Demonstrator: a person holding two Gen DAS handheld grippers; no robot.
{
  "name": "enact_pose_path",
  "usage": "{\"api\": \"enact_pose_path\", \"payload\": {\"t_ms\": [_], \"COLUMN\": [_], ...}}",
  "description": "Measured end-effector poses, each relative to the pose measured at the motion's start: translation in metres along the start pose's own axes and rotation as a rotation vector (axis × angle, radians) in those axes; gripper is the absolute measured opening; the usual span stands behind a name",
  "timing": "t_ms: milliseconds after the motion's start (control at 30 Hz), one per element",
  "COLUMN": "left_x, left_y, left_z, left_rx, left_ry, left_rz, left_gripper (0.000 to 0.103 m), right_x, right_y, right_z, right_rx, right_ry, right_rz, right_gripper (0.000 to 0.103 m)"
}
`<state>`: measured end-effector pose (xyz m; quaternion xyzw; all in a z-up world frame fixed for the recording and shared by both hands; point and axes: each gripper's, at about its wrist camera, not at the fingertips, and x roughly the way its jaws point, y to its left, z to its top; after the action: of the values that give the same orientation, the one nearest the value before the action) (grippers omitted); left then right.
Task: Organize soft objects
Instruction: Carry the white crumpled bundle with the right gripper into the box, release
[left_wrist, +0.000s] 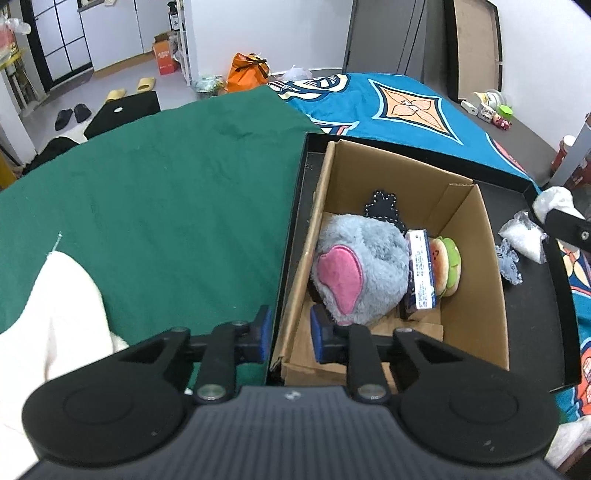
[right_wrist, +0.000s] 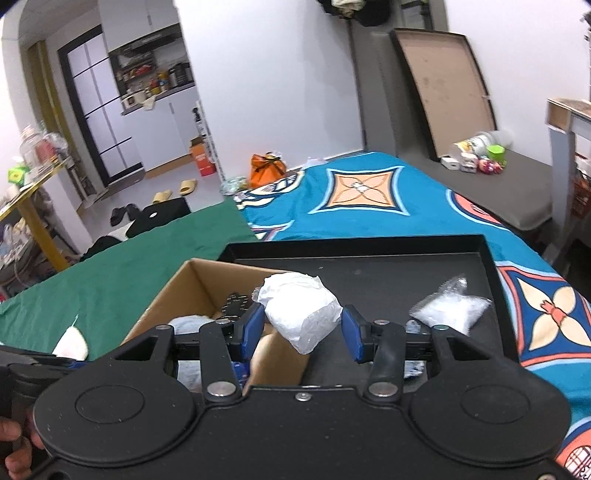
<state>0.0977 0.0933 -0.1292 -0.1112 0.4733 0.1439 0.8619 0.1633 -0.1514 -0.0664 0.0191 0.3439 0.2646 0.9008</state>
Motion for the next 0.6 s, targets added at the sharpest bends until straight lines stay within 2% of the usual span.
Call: {"api": "enact_pose_path", "payload": {"t_ms": [200, 600], "left_x": [0.004, 0.003], "left_y": [0.005, 0.01], "left_z": [-0.001, -0.002], "left_rx": [-0.019, -0.037], "left_ry": [0.007, 0.004], "left_rz": [-0.023, -0.052], "left_gripper": [0.01, 0.01], "right_x": [0.002, -0.001], "right_y": [0.021, 0.053], "right_z": [0.001, -0.005], "right_rx": [-0.041, -0.104], "right_ry": [0.014, 0.049], "right_rz": [0.019, 0.087], "right_gripper": [0.046, 0.048]}}
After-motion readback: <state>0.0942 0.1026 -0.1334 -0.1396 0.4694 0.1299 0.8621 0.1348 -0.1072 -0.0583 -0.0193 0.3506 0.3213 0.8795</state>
